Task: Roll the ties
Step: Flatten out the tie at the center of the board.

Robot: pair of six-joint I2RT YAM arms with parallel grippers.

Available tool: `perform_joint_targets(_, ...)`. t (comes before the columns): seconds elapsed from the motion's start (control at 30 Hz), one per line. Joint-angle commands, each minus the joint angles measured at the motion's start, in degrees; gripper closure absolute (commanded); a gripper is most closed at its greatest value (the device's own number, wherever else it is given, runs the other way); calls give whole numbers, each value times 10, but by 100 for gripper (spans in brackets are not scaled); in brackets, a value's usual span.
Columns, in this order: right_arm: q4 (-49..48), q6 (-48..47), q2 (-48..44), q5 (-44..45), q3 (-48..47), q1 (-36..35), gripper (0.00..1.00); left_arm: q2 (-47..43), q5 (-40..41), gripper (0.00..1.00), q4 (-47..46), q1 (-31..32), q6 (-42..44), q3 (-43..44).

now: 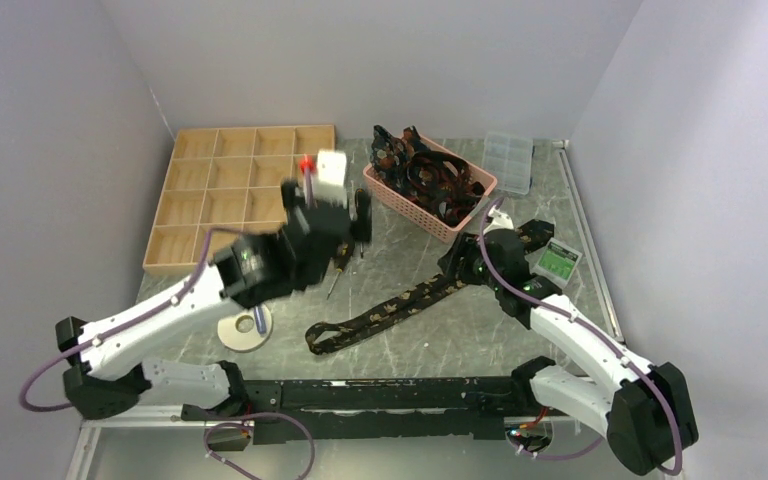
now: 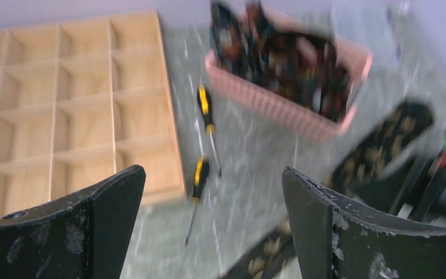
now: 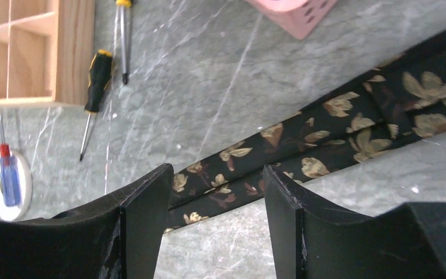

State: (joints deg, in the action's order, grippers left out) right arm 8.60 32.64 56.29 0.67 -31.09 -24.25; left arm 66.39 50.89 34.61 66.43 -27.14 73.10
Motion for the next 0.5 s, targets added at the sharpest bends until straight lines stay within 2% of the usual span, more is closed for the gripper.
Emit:
perform_joint_targets(0.0,-60,-32,16,-18,-15,-40,38,83,-74,6,19,-112,105,198)
perform_joint_targets(0.03,-67,-39,19,-14,-13,-55,39,83,-146,6,33,-155,81,203)
perform_joint_targets(0.07,-76,-44,23,-9,-9,-72,39,71,-256,6,22,-217,47,190)
perform_joint_targets(0.1,-83,-46,28,9,-5,-88,39,50,-358,6,-7,-273,7,134)
perform_joint_targets(0.17,-103,-41,46,18,1,-114,40,17,-486,9,-40,-357,-72,58)
perform_joint_targets(0.23,-112,-32,68,27,4,-142,40,10,-534,11,-27,-385,-110,16)
perform_joint_targets(0.33,-130,-15,89,52,21,-197,40,-12,-588,17,-20,-384,-117,-46)
perform_joint_targets(0.47,-173,18,110,80,59,-268,42,-104,-584,18,-28,-380,-124,-169)
